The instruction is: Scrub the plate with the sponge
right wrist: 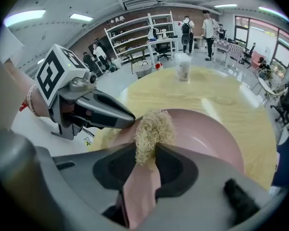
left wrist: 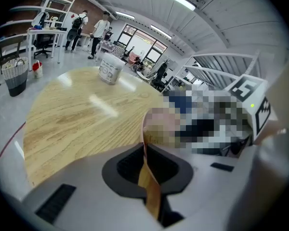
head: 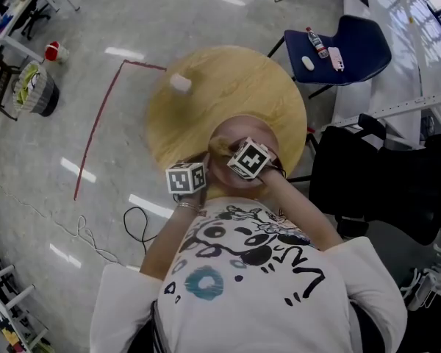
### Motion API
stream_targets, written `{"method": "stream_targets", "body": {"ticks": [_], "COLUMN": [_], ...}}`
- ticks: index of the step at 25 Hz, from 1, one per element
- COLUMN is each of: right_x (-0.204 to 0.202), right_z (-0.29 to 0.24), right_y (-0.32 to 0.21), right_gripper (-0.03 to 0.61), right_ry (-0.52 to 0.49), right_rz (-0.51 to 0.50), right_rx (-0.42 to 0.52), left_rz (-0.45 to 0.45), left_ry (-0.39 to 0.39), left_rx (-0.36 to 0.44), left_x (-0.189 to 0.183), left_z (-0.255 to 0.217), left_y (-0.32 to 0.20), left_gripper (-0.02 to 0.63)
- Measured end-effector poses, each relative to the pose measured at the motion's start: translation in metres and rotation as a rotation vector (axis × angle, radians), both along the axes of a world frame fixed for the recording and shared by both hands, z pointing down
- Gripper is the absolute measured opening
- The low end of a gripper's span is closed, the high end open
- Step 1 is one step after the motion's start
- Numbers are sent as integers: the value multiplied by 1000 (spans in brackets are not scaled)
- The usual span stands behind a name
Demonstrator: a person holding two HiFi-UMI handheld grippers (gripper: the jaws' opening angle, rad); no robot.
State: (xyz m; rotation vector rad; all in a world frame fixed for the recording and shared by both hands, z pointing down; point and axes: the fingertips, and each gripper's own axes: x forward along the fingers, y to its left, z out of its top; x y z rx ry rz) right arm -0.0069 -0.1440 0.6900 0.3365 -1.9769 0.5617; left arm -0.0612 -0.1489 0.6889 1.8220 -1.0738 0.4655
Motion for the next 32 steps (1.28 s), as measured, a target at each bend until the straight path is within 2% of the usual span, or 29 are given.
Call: {"method": "stream_targets", "body": {"ticks": [6, 9, 11, 16, 24, 28, 32], "right_x": [-5, 2, 11, 14, 5, 20, 41], "right_z": [-4, -8, -13, -4, -5, -5, -3], "right_y": [-7, -11, -8, 16, -15, -26, -38], "right_gripper": [130, 129, 129, 130, 130, 130, 130], "right_ry": [21, 2, -8, 22, 14, 40, 62], "right_rz": [-25, 36, 76, 9, 20, 50, 93], "right_rx": [39, 78, 69, 25, 50, 40, 74], "left_rz": [-8, -13, -7, 5, 7, -6, -12], "left_ry": [-2, -2, -3, -26, -30, -19, -9], "left_rx": [0, 6, 14, 19, 18, 21, 37], "left_x": [-5, -5, -3, -1, -8, -5, -2], "left_z": [0, -3, -3, -2, -4, -3, -1], "left_y": [0, -1, -2, -2, -3, -2, 0], "left_gripper": [31, 31, 31, 31, 31, 31, 31]}}
